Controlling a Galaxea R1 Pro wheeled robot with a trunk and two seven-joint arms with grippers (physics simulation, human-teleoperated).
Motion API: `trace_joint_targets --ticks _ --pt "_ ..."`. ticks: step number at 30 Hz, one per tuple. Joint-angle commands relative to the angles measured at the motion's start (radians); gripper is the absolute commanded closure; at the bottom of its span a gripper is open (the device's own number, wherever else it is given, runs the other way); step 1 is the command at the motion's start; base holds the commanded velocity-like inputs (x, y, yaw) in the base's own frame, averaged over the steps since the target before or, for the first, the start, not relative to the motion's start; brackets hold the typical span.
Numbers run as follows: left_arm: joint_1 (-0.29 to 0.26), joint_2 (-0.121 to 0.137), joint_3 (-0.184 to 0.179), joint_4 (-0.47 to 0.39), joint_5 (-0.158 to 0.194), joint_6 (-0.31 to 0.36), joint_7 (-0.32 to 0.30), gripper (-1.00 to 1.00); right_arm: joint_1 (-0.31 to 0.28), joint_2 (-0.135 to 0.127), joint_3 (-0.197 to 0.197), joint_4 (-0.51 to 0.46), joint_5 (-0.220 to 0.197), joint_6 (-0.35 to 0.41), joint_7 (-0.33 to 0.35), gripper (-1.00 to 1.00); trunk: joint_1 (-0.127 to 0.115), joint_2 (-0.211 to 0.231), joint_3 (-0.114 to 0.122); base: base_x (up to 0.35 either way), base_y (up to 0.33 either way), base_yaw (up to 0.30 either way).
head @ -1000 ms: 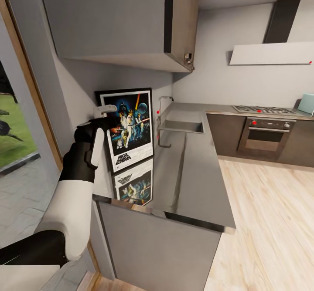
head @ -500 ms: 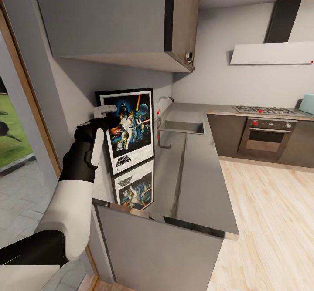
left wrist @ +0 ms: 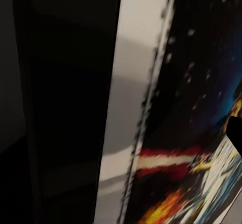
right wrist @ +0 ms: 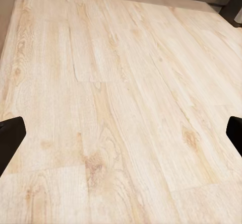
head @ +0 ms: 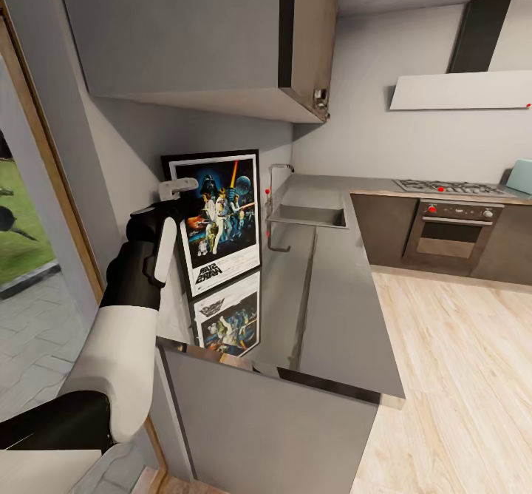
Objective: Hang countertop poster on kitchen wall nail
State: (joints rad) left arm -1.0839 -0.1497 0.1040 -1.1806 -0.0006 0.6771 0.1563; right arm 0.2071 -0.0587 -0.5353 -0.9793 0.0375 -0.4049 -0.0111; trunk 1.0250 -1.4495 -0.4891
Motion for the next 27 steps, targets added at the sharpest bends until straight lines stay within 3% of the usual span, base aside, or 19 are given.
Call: trace_joint_targets --ticks 1,5,6,27 --pt "-0.001 -0.001 0.001 -0.001 -0.006 0.006 0.003 -1.0 0.0 0.0 0.0 0.0 0.004 -0.002 -0.001 -1.0 0.0 0.0 -0.001 0.0 0.0 0.0" --pt "-0.001 -0.002 0.0 -0.003 -0.006 0.007 0.003 -1.0 0.0 0.0 0.0 0.0 0.004 -0.002 -0.001 -1.0 0.0 0.0 -0.001 0.0 0.0 0.0" --pt "-0.001 -0.002 -0.001 -0.003 -0.006 0.007 0.003 1.0 0.0 0.0 0.0 -0.001 0.004 -0.002 -0.001 -1.0 0.0 0.0 -0.001 0.0 0.0 0.0" --pt "-0.001 -0.025 -0.023 -0.009 -0.002 0.009 -0.001 1.0 0.0 0.0 0.0 0.0 0.005 -0.002 -0.001 -1.0 0.0 0.0 -0.001 0.0 0.0 0.0"
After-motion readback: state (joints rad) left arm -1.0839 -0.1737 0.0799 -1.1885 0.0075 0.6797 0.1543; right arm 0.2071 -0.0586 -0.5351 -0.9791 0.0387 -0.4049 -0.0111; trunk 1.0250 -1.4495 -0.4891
